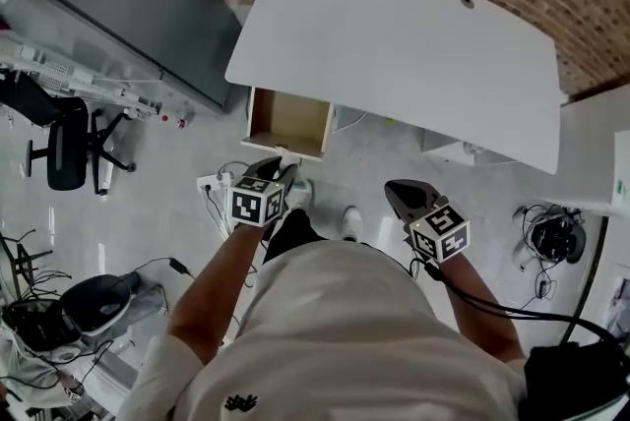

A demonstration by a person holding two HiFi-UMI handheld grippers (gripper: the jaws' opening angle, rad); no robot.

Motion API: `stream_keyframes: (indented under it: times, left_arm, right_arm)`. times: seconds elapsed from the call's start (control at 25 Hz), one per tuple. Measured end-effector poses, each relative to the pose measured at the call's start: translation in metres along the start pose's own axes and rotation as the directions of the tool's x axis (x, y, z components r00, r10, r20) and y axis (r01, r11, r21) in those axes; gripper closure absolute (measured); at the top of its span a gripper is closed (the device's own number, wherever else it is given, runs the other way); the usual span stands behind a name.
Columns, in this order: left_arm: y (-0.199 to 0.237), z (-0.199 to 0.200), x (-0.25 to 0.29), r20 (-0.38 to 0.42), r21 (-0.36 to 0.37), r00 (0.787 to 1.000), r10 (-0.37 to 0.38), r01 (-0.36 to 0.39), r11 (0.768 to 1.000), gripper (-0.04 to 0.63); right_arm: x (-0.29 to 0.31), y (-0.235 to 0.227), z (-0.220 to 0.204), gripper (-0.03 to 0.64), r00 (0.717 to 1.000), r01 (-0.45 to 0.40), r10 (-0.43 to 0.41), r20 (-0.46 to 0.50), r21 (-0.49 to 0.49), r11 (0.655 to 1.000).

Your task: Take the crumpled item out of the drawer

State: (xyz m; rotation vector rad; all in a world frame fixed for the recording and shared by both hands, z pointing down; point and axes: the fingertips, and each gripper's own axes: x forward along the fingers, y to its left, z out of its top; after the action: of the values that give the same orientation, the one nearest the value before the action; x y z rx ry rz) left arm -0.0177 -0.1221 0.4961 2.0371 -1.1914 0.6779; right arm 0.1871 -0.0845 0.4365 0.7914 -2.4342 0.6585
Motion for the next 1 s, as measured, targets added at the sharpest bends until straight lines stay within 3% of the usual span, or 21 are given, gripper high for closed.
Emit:
stream_keyframes:
  times: [0.4, 0.72, 0.88, 1.0]
  left_arm:
    - [-0.083, -0.025, -0.057, 0.064, -0.004, 0.998, -0.009, 0.009, 1.000, 0.463]
    - [-0.103, -0.044, -0.058, 0.075, -0.007, 0.997, -0.008, 0.009, 1.000, 0.463]
    - [-0.107, -0.041, -0.063, 0.080, -0.016, 0.997, -0.010, 0.011, 1.000, 0.463]
    - [-0.107, -0.036, -0.068, 0.093, -0.030, 0.996, -0.002, 0.005, 1.000, 0.463]
  right_arm:
    - [-0.037, 0.016, -0.016, 0.584, 0.997, -0.078, 0.078, 0.008, -0.072, 0.994]
    - [-0.054, 0.017, -0.028, 0.584, 0.997, -0.077, 0.079, 0.027, -0.075, 0.994]
    - [-0.062, 0.018, -0.028, 0.584, 0.994, -0.090, 0.091, 0.052, -0.014, 0.996]
    - [-0.060, 0.017, -0.023, 0.584, 0.994, -0.096, 0.098, 0.056, -0.038, 0.995]
